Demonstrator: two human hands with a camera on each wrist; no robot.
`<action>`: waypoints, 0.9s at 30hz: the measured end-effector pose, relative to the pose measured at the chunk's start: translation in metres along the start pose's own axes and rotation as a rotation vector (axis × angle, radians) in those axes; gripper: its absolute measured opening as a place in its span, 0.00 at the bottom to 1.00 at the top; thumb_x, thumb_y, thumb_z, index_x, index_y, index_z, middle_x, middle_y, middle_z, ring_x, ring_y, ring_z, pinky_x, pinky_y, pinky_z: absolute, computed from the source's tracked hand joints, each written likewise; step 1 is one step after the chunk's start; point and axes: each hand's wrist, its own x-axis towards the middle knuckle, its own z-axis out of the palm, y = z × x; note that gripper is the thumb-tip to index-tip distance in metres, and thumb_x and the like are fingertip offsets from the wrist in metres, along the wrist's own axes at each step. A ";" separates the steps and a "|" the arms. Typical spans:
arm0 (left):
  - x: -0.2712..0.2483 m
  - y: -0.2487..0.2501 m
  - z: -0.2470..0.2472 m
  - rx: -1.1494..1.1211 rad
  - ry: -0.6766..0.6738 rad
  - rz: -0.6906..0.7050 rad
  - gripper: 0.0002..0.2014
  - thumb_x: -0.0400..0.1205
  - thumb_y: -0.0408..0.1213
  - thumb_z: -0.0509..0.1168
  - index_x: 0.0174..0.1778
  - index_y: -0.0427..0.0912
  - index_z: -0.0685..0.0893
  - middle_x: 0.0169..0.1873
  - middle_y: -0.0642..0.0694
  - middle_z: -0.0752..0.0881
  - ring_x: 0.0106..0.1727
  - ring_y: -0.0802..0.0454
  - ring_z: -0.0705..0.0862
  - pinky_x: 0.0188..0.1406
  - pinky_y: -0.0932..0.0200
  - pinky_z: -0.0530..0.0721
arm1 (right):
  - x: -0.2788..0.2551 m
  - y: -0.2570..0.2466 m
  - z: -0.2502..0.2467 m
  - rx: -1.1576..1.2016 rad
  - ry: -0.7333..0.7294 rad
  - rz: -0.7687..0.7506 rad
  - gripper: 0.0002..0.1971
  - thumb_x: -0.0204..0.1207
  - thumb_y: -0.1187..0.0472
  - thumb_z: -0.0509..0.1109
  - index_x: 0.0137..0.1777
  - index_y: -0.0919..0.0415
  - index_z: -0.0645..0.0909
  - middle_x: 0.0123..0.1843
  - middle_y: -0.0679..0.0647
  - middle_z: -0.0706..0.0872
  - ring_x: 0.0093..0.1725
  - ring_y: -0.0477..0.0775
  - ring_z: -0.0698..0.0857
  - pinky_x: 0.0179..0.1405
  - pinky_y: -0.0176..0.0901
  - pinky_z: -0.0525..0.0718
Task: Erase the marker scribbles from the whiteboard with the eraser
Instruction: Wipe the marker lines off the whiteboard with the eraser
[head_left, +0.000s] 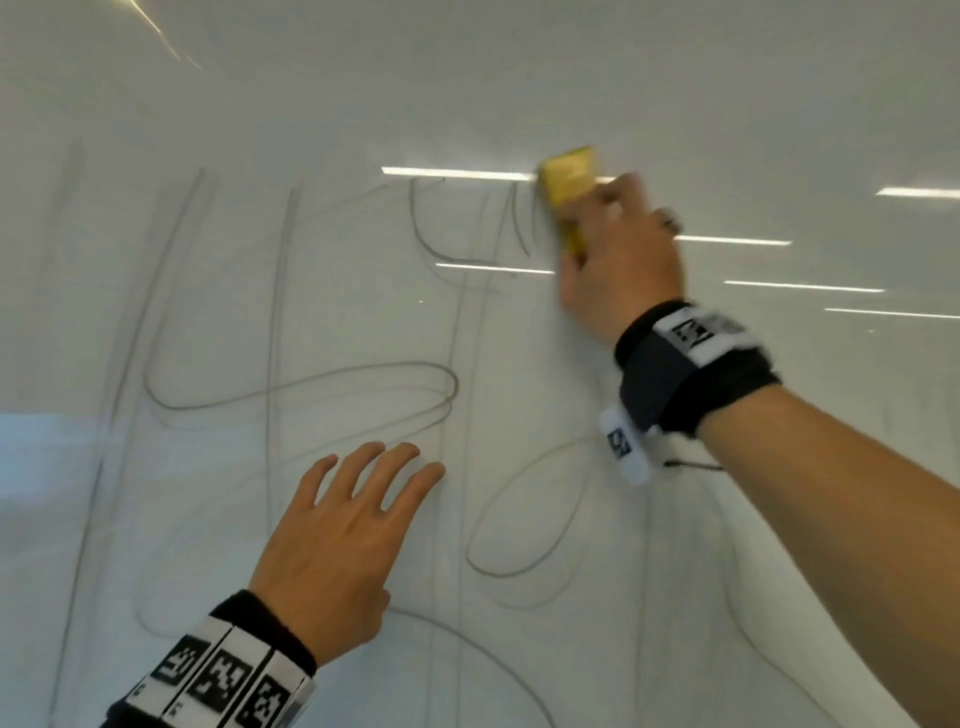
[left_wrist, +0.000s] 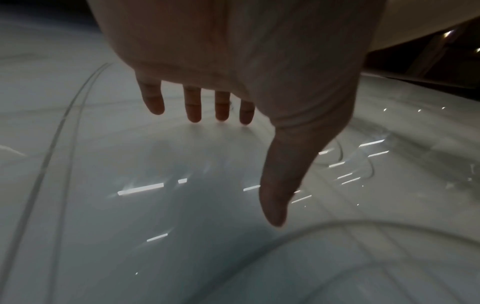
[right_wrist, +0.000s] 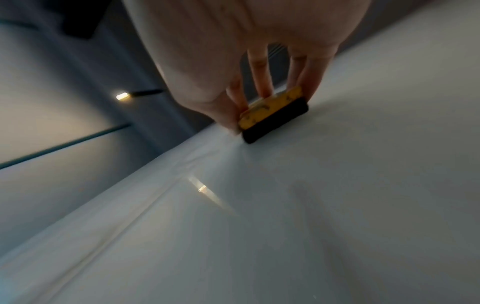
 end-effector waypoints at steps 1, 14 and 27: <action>0.001 -0.002 0.004 -0.009 -0.002 0.000 0.64 0.48 0.52 0.85 0.83 0.53 0.66 0.81 0.46 0.68 0.79 0.38 0.69 0.72 0.35 0.74 | -0.018 -0.020 0.012 0.008 -0.041 -0.154 0.29 0.78 0.63 0.68 0.80 0.47 0.71 0.78 0.58 0.69 0.59 0.74 0.79 0.65 0.58 0.77; 0.009 -0.009 0.019 -0.080 0.081 0.032 0.65 0.38 0.43 0.87 0.78 0.53 0.74 0.76 0.44 0.74 0.72 0.37 0.77 0.67 0.29 0.76 | 0.045 -0.015 -0.003 -0.038 0.079 0.039 0.20 0.81 0.59 0.67 0.73 0.53 0.76 0.77 0.60 0.68 0.60 0.76 0.79 0.58 0.53 0.76; 0.009 -0.005 0.026 -0.103 0.065 0.021 0.68 0.41 0.45 0.88 0.82 0.54 0.67 0.80 0.44 0.66 0.78 0.38 0.67 0.71 0.28 0.69 | 0.087 -0.025 -0.004 -0.045 0.104 0.058 0.21 0.80 0.60 0.66 0.73 0.53 0.77 0.76 0.60 0.69 0.65 0.79 0.76 0.60 0.56 0.79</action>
